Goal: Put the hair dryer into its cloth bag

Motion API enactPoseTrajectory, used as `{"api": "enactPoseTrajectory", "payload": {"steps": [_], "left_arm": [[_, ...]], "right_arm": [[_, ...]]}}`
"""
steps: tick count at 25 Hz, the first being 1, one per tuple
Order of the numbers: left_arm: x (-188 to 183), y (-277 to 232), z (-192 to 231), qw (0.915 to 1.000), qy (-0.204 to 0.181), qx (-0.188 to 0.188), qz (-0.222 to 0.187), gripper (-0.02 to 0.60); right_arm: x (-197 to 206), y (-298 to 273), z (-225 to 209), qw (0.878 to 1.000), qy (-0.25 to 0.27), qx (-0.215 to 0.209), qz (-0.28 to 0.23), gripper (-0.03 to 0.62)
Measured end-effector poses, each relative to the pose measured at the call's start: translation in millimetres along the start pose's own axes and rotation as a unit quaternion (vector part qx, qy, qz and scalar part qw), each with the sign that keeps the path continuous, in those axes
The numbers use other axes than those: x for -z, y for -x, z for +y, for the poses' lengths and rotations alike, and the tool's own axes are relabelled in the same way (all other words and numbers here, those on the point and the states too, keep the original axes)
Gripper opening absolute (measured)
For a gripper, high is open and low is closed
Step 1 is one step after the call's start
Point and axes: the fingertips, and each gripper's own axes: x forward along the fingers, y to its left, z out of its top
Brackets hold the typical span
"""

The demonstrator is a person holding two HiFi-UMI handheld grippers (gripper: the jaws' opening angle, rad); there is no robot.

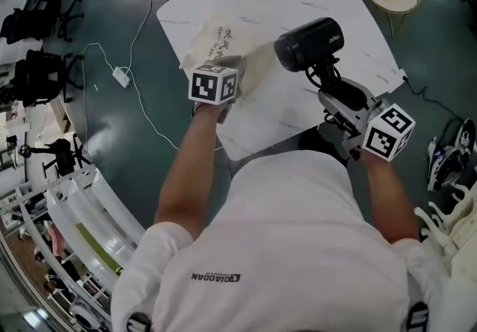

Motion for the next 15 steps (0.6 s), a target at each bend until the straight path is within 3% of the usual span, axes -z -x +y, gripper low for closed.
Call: {"api": "enactPoseTrajectory", "payload": {"steps": [7,15], "left_arm": [[-1.4,9.2,14.7,1.0000,0.006,0.002,-0.005,0.049],[0.7,17.8,22.9,1.0000,-0.002,-0.002,-0.002,0.049]], "right_arm": [[83.0,-46.4,-36.3,0.991,-0.028,0.012,0.128,0.210],[117.4,-83.8,-44.7,0.979,-0.018,0.001,0.202,0.210]]}}
